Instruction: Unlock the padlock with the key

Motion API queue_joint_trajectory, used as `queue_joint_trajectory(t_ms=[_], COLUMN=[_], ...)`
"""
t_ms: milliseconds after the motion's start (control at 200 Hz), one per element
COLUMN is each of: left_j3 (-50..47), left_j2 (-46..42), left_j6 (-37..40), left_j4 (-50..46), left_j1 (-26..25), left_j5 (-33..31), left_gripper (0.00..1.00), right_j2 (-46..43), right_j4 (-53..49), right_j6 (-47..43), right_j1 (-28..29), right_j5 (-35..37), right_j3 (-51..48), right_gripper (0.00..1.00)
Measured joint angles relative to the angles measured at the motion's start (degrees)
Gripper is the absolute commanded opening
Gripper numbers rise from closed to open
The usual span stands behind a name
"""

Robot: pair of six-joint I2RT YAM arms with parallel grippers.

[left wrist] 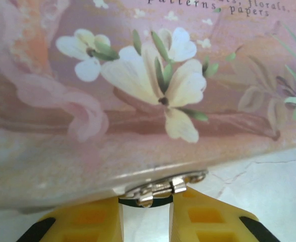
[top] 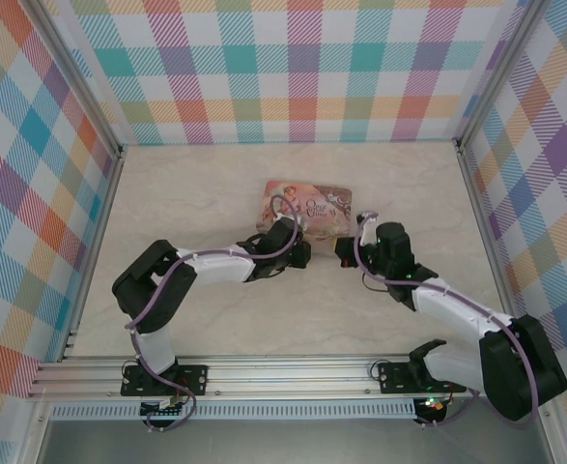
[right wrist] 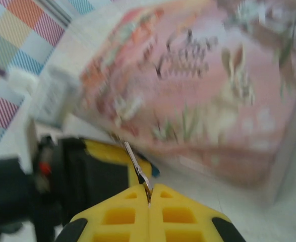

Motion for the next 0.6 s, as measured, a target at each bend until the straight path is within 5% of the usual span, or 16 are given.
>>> queue_joint_trajectory(t_ms=[230,600], left_j3=[2.6,2.7], left_j2=[-1.2,-1.9], left_j6=[-4.6,-11.1], left_j4=[-4.2,-6.0], left_j1=[0.0,0.0], left_j5=[3.5,7.0], left_gripper=[0.17,0.14], right_j2=[-0.8,9.5], right_j4=[1.4,12.6], right_j6=[-0.5,-4.5], right_j1=[5.7,10.2], right_j5=[4.7,9.6], right_j3=[-8.7,-9.2], right_gripper=[0.01,0.01])
